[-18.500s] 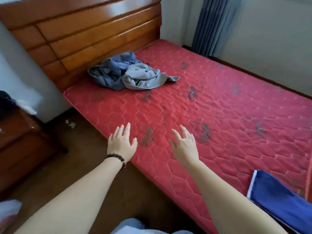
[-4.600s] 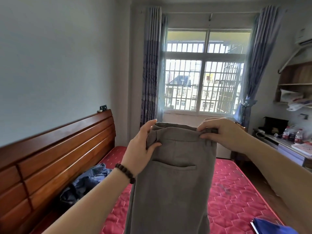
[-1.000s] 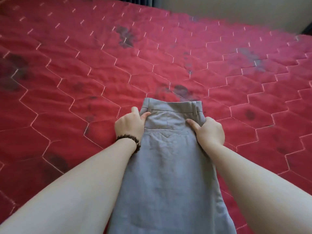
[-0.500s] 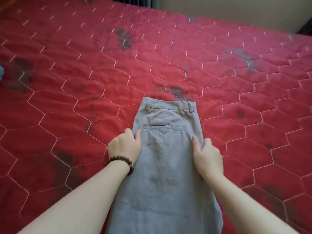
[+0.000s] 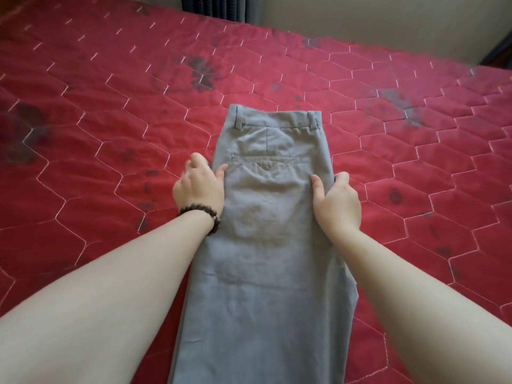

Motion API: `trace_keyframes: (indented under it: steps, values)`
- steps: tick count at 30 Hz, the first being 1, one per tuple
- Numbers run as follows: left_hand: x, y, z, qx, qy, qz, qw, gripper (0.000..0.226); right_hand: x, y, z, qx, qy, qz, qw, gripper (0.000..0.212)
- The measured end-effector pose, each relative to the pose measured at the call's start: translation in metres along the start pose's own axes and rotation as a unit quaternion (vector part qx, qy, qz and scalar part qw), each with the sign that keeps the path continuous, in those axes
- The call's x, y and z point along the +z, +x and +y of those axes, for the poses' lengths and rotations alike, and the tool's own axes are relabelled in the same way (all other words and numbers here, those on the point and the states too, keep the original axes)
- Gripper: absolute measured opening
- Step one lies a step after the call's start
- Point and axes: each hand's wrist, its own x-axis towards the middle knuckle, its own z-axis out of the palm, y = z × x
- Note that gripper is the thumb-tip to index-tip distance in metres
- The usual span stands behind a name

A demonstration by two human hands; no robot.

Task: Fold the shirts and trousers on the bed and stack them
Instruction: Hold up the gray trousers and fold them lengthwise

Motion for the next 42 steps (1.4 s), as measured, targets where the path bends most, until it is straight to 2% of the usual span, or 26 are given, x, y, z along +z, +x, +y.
trace_keyframes:
  steps: [2,5,7,8,10,12,14,17,19,21,24,27,30,33,36,38,42]
  values:
    - [0.01,-0.003,0.004,0.007,0.04,-0.011,0.999,0.051,0.009,0.001,0.003,-0.003,-0.078,-0.008,0.997,0.06]
    - [0.029,-0.014,0.014,0.16,0.029,-0.049,0.985,0.054,0.028,-0.01,-0.004,-0.169,-0.122,0.007,0.978,0.054]
    - [0.045,-0.02,0.019,0.23,0.039,-0.123,0.965,0.057,0.044,-0.016,-0.012,-0.263,-0.125,-0.061,0.955,0.053]
    - [0.053,-0.023,0.019,0.245,0.061,-0.147,0.956,0.058,0.052,-0.018,-0.014,-0.281,-0.13,-0.107,0.945,0.055]
    - [0.066,-0.028,0.012,0.258,0.108,-0.15,0.948,0.06,0.065,-0.019,-0.008,-0.285,-0.162,-0.17,0.93,0.057]
    - [0.07,-0.03,0.007,0.259,0.112,-0.134,0.95,0.061,0.073,-0.018,0.001,-0.286,-0.198,-0.173,0.922,0.057]
    - [0.07,-0.032,0.005,0.254,0.097,-0.121,0.955,0.06,0.074,-0.015,0.006,-0.258,-0.227,-0.134,0.929,0.056]
    - [0.07,-0.033,0.007,0.247,0.1,-0.113,0.957,0.059,0.075,0.002,0.002,-0.14,-0.278,-0.069,0.948,0.057]
    - [0.069,-0.034,0.007,0.237,0.106,-0.119,0.958,0.06,0.077,0.019,-0.008,-0.114,-0.273,-0.043,0.954,0.056]
    - [0.068,-0.033,0.008,0.233,0.11,-0.125,0.958,0.06,0.079,0.036,-0.021,-0.171,-0.227,-0.046,0.958,0.054]
    - [0.067,-0.034,0.009,0.232,0.118,-0.131,0.957,0.063,0.086,0.048,-0.031,-0.263,-0.15,-0.149,0.941,0.052]
    - [0.067,-0.035,0.009,0.237,0.116,-0.131,0.956,0.067,0.088,0.054,-0.021,-0.296,-0.209,-0.155,0.919,0.053]
    - [0.068,-0.034,0.01,0.238,0.113,-0.13,0.956,0.07,0.073,0.062,-0.01,-0.252,-0.288,-0.095,0.919,0.056]
    - [0.069,-0.037,0.009,0.23,0.125,-0.134,0.956,0.071,0.064,0.03,-0.006,-0.23,-0.244,-0.053,0.941,0.055]
    - [0.064,-0.034,0.01,0.235,0.13,-0.15,0.952,0.067,0.063,-0.039,-0.004,-0.244,-0.176,-0.11,0.947,0.056]
    - [0.056,-0.033,0.011,0.249,0.129,-0.164,0.946,0.062,0.06,-0.072,0.009,-0.238,-0.211,-0.142,0.937,0.06]
    - [0.039,-0.074,-0.002,0.296,0.149,-0.183,0.926,0.057,0.05,-0.114,0.027,-0.227,-0.23,-0.135,0.937,0.062]
